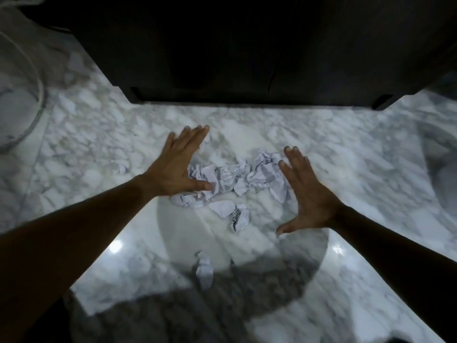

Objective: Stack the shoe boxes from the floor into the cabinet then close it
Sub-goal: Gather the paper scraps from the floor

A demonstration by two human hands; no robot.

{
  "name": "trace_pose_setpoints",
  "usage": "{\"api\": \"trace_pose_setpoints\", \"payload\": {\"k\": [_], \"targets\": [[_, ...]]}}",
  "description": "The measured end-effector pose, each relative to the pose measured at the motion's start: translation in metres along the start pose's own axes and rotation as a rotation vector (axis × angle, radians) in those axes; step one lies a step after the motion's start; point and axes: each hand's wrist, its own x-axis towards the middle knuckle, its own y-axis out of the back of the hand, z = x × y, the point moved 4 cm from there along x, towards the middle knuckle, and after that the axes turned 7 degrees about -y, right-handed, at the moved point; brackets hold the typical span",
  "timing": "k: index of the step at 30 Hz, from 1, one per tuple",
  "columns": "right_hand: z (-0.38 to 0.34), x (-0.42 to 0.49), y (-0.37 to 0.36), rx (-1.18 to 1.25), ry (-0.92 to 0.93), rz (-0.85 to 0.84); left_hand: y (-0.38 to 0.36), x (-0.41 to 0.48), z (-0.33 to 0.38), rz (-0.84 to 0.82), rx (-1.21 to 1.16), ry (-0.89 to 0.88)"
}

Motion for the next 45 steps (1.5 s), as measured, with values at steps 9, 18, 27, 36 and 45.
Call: {"api": "trace_pose_setpoints", "payload": {"k": [9,18,27,36,45], "targets": [[-0.056,0.049,-0.041,-0.310,0.050,-0.159,-0.029,-0.070,0.055,-0.201,-0.048,0.015],[-0.065,0.038,-0.046,-0.212,-0.035,-0.057,-0.095,-0.141,0.111,-0.048,0.200,0.172],[-0.061,0.041,-0.043,-0.083,-0.146,0.265,-0.080,-0.112,0.078,0.244,0.242,0.148],[-0.058,0.040,-0.045,-0.048,-0.164,0.266,-0.069,-0.063,0.065,0.081,0.386,-0.078],[-0.061,0.040,-0.045,-0.094,-0.206,0.217,-0.061,-0.055,0.074,0.381,0.157,0.082]]}}
